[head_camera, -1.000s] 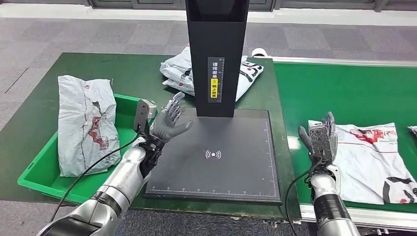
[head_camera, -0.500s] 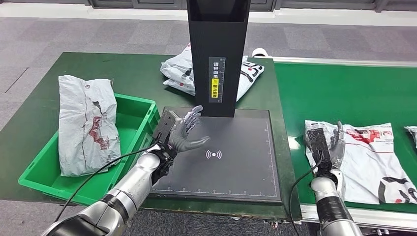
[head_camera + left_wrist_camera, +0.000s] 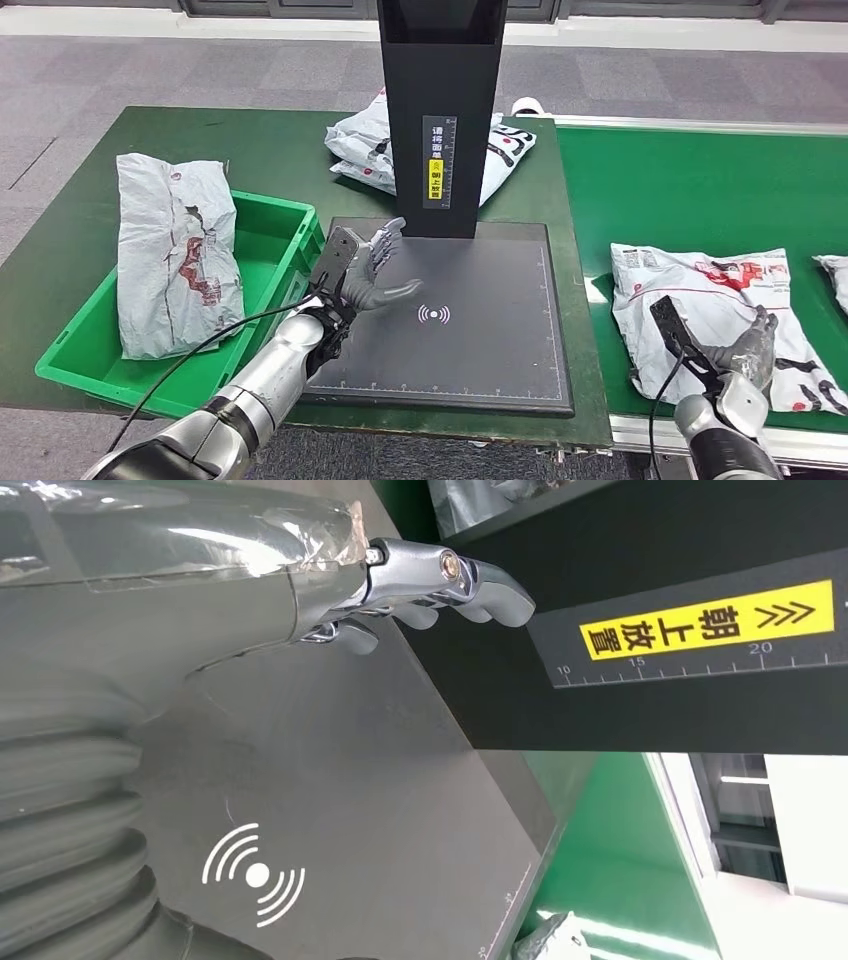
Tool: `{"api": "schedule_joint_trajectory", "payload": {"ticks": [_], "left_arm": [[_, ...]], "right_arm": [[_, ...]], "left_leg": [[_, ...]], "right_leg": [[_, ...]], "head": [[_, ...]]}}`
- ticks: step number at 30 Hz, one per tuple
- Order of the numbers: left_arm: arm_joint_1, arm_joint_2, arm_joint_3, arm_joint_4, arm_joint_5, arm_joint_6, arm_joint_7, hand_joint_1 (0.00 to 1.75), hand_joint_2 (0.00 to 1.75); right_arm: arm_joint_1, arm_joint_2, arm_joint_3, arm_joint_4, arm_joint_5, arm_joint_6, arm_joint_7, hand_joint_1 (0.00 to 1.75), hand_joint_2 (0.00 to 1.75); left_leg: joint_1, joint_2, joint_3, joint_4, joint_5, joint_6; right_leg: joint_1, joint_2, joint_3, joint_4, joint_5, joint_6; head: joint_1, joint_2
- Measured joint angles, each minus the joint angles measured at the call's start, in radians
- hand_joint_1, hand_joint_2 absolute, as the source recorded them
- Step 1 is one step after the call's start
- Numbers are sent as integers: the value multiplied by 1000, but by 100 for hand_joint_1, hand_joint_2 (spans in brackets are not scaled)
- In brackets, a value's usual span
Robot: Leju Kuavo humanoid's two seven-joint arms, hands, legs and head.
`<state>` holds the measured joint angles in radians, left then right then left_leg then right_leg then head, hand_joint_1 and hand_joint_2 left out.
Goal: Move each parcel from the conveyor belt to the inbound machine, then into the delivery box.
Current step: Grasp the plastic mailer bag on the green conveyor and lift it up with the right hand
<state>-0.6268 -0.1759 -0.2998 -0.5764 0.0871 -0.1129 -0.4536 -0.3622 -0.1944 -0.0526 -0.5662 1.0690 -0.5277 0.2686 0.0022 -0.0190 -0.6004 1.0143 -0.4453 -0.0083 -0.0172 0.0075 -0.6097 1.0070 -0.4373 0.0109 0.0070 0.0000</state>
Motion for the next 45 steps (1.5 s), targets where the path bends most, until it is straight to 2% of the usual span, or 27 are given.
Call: {"api": "schedule_joint_trajectory", "payload": {"ticks": [5, 10, 14, 20, 24, 28, 31, 33, 38, 40, 45], "left_arm": [[0, 7, 4, 0, -6, 0, 2, 0, 175], [0, 11, 5, 0, -7, -1, 2, 0, 175], [0, 12, 5, 1, -7, -2, 2, 0, 175], [-3, 17, 9, 8, -14, -25, 3, 0, 175], [-4, 23, 28, 14, -7, -30, 10, 0, 175], [-1, 30, 48, 14, -11, -18, 13, 0, 175], [13, 38, 67, 1, -29, 21, 10, 0, 175], [28, 44, 82, -19, -49, 52, 6, 0, 175], [69, 48, 122, -77, -90, 100, -5, 0, 175], [79, 49, 135, -94, -97, 111, -10, 0, 175], [87, 50, 155, -115, -102, 118, -14, 0, 175]], "right_arm": [[-1, -19, 0, 79, 31, 133, 30, 0, 175], [-4, -25, 0, 117, 34, 151, 29, 0, 175], [-8, -25, 0, 131, 33, 166, 25, 175, 175], [-36, -25, -28, 156, -6, 329, -63, 175, 175], [-57, -26, -54, 174, -9, 353, -90, 175, 175], [-70, -17, -69, 180, -14, 315, -160, 175, 175], [-64, 12, -74, 153, -55, 251, -283, 175, 175], [-48, 42, -75, 87, -105, 209, -358, 175, 175], [1, 104, -72, -177, -306, 131, -478, 175, 175], [16, 119, -69, -267, -366, 116, -512, 175, 175], [44, 137, -52, -387, -404, 108, -518, 175, 175]], "left_leg": [[0, 0, 0, 0, 0, 0], [0, 0, 0, 0, 0, 0], [0, 0, 0, 0, 0, 0], [1, 2, 2, 1, 0, 0], [1, 4, 5, 1, -1, 1], [1, 5, 5, 1, -1, 1], [1, 7, 5, 1, -1, 0], [1, 7, 4, 1, 0, 0], [2, 2, 2, 0, 2, -1], [2, 1, 2, 0, 2, -1], [1, 0, 0, 0, 1, -1]], "right_leg": [[0, 0, 0, 0, 0, 0], [0, 0, 0, 0, 0, 0], [0, 0, 0, 0, 0, 0], [1, 2, 2, 0, 0, 0], [2, 4, 5, -1, 0, 0], [2, 4, 6, -1, 1, 1], [2, 6, 5, 0, 2, 0], [2, 7, 3, 0, 2, -1], [2, 2, 2, 1, 1, -2], [2, 1, 2, 1, 0, -2], [1, 0, 1, 1, 0, -1]], "head": [[0, 0], [0, 0], [0, 0], [0, 0], [0, 0], [0, 0], [0, 0], [0, 0], [0, 0], [0, 0], [0, 0]]}}
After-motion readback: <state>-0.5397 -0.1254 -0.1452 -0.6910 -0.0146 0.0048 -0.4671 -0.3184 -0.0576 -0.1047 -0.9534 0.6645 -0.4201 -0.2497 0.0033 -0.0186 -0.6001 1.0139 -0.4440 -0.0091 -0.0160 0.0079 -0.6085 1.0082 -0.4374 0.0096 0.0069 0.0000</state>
